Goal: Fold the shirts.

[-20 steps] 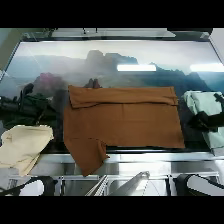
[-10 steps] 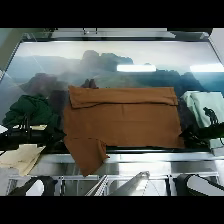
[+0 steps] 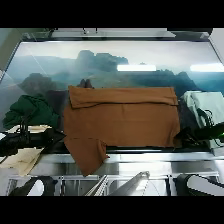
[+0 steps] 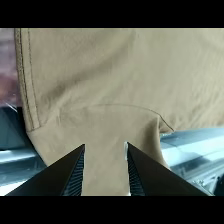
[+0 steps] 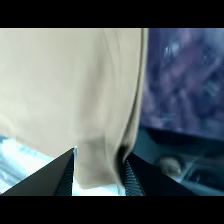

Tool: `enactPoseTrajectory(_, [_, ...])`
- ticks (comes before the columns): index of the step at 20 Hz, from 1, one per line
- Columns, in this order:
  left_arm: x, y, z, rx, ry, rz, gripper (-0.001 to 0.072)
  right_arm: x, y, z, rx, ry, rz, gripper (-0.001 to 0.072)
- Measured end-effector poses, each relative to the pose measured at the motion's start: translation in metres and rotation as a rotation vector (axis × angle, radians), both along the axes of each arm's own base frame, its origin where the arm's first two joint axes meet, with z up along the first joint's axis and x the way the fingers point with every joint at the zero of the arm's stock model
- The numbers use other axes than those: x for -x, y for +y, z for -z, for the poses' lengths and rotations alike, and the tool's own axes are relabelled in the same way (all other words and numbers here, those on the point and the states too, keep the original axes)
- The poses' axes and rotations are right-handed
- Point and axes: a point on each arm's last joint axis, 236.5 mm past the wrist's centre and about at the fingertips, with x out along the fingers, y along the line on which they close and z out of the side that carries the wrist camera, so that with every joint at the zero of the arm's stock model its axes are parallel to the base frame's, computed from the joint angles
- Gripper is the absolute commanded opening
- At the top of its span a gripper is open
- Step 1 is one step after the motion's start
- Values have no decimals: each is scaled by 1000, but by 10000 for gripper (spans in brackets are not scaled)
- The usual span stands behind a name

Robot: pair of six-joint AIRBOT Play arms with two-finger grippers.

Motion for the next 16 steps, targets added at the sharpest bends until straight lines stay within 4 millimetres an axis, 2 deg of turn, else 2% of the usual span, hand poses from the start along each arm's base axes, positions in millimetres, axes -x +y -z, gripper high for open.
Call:
enactPoseTrajectory(5, [6,-4,-2,14,12,20,275,16,2,2,-7,63,-18,383])
enactPoseTrajectory(13, [17,-11,-3,45,47,49,277,-3,9,-1,-41,-14,19,380])
enactPoseTrajectory(16, [31,-13,9,52,113,29,279,-8,9,-2,-40,-30,33,358])
